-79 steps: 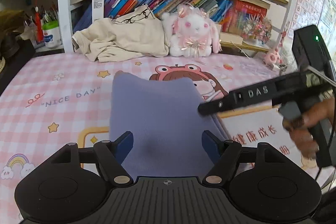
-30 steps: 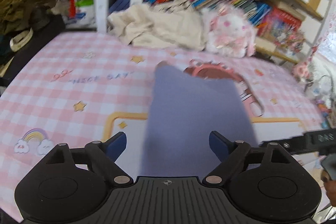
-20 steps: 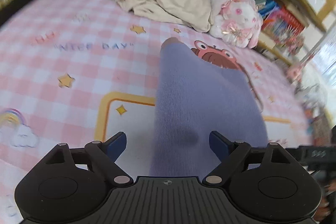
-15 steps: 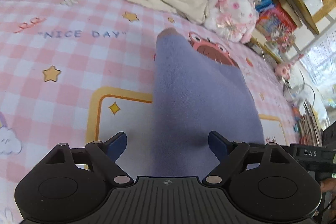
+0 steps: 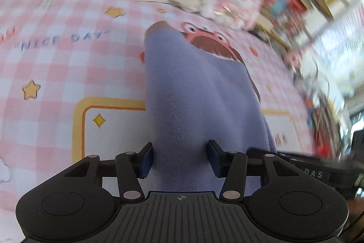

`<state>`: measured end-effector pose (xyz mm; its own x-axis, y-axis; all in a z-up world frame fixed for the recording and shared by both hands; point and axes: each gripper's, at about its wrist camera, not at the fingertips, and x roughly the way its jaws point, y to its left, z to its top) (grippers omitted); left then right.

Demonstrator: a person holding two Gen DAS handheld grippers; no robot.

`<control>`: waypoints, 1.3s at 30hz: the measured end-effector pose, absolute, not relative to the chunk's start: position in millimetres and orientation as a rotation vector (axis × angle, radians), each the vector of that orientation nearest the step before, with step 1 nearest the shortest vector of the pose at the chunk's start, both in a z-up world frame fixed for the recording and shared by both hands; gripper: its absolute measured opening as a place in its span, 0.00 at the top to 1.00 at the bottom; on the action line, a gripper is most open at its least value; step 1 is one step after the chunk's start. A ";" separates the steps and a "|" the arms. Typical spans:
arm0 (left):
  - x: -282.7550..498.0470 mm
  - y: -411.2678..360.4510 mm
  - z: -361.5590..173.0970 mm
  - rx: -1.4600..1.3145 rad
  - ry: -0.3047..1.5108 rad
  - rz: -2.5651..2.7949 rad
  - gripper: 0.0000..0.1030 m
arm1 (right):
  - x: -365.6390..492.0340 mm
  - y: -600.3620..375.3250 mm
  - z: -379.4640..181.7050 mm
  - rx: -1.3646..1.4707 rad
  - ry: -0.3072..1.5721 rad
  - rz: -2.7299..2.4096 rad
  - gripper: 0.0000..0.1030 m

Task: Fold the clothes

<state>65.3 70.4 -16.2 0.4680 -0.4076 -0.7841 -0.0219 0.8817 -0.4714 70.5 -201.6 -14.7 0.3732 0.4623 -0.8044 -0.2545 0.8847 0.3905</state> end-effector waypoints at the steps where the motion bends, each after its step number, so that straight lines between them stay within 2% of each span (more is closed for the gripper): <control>1: 63.9 72.0 -18.2 -0.465 1.075 -0.249 0.52 | 66.3 -203.8 -15.4 0.213 1.117 0.476 0.73; 4: 59.7 76.8 -24.1 -0.501 1.102 -0.256 0.46 | 58.9 -216.2 -21.2 0.264 1.171 0.505 0.68; 5: 58.3 78.4 -26.0 -0.512 1.111 -0.259 0.42 | 57.8 -220.2 -22.8 0.286 1.181 0.505 0.59; 6: 56.9 80.0 -28.0 -0.524 1.120 -0.261 0.33 | 58.7 -224.5 -25.4 0.312 1.190 0.497 0.50; 7: 55.5 81.6 -29.9 -0.536 1.129 -0.264 0.30 | 60.2 -228.9 -28.4 0.339 1.198 0.485 0.46; 8: 54.1 83.2 -31.9 -0.548 1.137 -0.266 0.29 | 61.7 -232.4 -31.2 0.366 1.205 0.473 0.40; 11: 50.9 87.3 -37.5 -0.585 1.156 -0.273 0.28 | 66.1 -239.3 -40.9 0.465 1.209 0.471 0.35; 13: 53.4 86.3 -40.0 -0.615 1.137 -0.276 0.28 | 69.1 -238.9 -42.1 0.492 1.205 0.479 0.36; 14: 54.9 84.3 -40.7 -0.622 1.130 -0.274 0.28 | 70.4 -236.0 -43.4 0.493 1.214 0.491 0.53; 16: 57.0 76.0 -39.4 -0.604 1.126 -0.264 0.38 | 70.2 -229.1 -40.5 0.453 1.202 0.497 0.62; 18: 56.7 64.0 -31.7 -0.530 1.119 -0.242 0.44 | 65.5 -219.9 -29.3 0.356 1.143 0.495 0.72; 21: 50.2 43.2 -11.9 -0.354 1.075 -0.237 0.45 | 54.1 -206.7 -16.1 0.198 1.076 0.526 0.73; 23: 50.0 43.5 -13.1 -0.348 1.086 -0.238 0.44 | 51.0 -203.1 -13.7 0.141 1.064 0.538 0.73; 25: 51.1 56.9 -23.1 -0.446 1.111 -0.232 0.36 | 57.9 -214.2 -21.5 0.225 1.106 0.528 0.66; 27: 50.9 70.5 -33.3 -0.556 1.126 -0.225 0.34 | 64.4 -224.8 -29.4 0.310 1.145 0.514 0.57; 31: 48.7 79.9 -41.3 -0.652 1.112 -0.231 0.34 | 69.6 -233.1 -42.8 0.413 1.182 0.513 0.54; 33: 49.7 77.1 -41.2 -0.641 1.110 -0.233 0.38 | 71.3 -230.9 -43.7 0.425 1.178 0.526 0.57; 36: 50.3 71.5 -38.5 -0.626 1.102 -0.218 0.45 | 70.8 -226.1 -40.7 0.400 1.152 0.548 0.70; 39: 46.2 65.5 -27.1 -0.580 1.068 -0.221 0.52 | 63.4 -225.7 -29.4 0.359 1.086 0.563 0.73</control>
<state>46.2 65.5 -27.1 0.4774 -0.4410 -0.7600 -0.1032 0.8309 -0.5468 63.4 -225.7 -29.4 0.3474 0.5923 -0.7270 -0.2524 0.8057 0.5358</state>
